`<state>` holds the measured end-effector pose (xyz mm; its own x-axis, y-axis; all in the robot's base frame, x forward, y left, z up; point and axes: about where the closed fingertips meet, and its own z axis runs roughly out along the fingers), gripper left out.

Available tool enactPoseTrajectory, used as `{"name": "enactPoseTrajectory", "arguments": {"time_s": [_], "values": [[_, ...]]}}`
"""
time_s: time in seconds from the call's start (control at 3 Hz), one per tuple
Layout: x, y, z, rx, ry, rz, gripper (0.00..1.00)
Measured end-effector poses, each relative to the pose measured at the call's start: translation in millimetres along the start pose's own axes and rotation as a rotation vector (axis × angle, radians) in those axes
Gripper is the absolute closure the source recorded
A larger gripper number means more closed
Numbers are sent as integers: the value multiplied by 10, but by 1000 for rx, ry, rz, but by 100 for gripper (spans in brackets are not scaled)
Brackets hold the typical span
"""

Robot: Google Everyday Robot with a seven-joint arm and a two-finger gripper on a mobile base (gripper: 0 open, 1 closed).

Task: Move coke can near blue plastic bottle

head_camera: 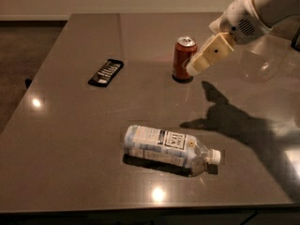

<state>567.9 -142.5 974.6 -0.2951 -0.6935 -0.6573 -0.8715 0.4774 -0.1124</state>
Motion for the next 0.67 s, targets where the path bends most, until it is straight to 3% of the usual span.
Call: {"name": "enactPoseTrajectory", "arguments": {"time_s": [0.67], "values": [[-28,-499,365,98,-54,146,0]]}}
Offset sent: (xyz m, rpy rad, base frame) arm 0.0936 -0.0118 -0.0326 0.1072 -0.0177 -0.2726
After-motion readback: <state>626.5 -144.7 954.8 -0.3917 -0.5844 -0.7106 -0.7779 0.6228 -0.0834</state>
